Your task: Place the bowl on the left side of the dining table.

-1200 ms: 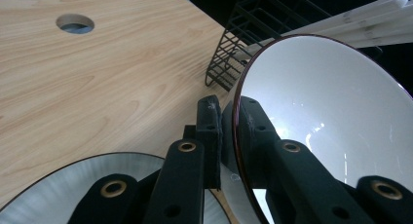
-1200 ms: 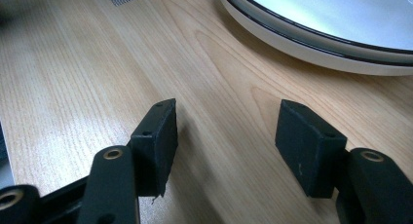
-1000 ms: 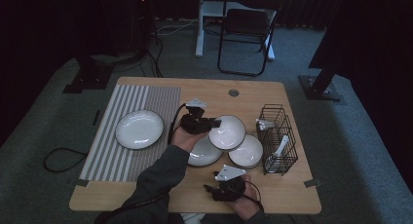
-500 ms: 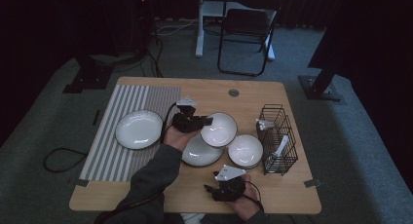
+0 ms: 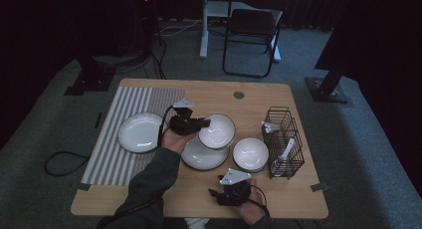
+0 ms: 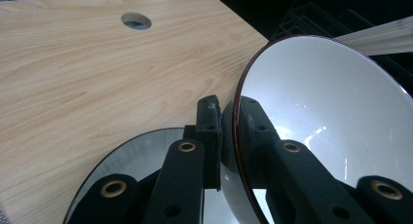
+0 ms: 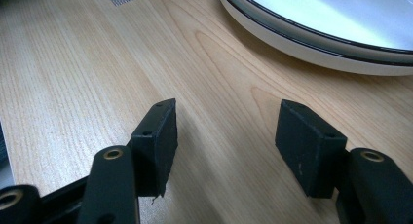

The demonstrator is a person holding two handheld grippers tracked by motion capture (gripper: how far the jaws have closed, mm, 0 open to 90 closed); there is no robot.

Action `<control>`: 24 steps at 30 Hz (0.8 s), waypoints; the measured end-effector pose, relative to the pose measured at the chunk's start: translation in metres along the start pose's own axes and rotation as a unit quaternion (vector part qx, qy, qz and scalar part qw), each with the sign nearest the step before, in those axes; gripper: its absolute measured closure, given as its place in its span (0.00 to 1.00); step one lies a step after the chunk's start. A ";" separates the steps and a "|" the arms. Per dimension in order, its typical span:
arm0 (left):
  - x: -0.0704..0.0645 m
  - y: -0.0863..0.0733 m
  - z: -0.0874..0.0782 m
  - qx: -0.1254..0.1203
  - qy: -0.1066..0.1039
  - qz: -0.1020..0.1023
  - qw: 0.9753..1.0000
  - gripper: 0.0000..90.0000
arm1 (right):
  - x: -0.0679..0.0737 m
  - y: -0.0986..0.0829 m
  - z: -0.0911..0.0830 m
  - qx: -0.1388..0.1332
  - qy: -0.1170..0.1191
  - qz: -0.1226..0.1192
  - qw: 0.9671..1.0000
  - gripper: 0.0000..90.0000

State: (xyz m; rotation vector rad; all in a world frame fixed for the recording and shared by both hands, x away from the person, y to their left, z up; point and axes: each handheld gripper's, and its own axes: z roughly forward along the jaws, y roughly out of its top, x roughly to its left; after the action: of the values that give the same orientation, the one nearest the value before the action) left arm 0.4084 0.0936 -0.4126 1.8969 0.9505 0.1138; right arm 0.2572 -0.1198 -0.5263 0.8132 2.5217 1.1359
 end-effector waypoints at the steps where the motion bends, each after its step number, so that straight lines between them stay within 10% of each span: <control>1: 0.001 -0.001 -0.001 0.000 0.001 -0.002 1.000 0.91 | 0.000 0.000 0.000 0.000 0.000 0.000 1.000 0.45; 24: 0.030 -0.018 -0.020 -0.015 0.030 -0.037 0.999 0.91 | 0.000 0.000 0.000 -0.001 0.000 -0.001 1.000 0.45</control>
State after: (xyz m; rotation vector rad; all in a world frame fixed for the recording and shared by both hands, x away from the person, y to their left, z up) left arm 0.4099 0.1320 -0.4256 1.8367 1.0518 0.1410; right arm 0.2573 -0.1198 -0.5263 0.8109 2.5204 1.1362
